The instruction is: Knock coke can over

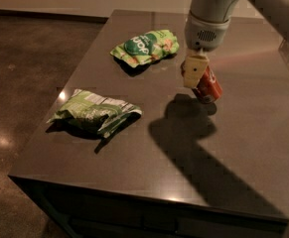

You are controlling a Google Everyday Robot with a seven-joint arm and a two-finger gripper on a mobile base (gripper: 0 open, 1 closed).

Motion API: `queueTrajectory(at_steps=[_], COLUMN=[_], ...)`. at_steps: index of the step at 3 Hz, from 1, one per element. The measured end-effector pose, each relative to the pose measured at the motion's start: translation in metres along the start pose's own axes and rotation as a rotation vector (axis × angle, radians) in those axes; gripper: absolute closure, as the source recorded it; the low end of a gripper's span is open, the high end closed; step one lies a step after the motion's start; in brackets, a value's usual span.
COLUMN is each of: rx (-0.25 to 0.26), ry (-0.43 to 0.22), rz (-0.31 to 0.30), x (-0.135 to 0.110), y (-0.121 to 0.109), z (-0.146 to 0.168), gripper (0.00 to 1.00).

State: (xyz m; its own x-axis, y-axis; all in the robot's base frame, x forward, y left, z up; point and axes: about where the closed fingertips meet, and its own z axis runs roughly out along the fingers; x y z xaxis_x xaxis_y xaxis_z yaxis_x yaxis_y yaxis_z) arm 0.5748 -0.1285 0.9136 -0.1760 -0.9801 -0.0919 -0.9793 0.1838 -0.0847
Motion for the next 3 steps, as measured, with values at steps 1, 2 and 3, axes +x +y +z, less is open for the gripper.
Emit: queueTrajectory(at_steps=[1,2,3], rx=[0.017,0.041,0.059], ry=[0.056,0.037,0.025], rz=[-0.016,-0.017,-0.018], x=[-0.005,-0.01,-0.013], y=[-0.007,-0.013,-0.017], z=[0.006,0.006,0.006], gripper=[0.59,0.36,0.13])
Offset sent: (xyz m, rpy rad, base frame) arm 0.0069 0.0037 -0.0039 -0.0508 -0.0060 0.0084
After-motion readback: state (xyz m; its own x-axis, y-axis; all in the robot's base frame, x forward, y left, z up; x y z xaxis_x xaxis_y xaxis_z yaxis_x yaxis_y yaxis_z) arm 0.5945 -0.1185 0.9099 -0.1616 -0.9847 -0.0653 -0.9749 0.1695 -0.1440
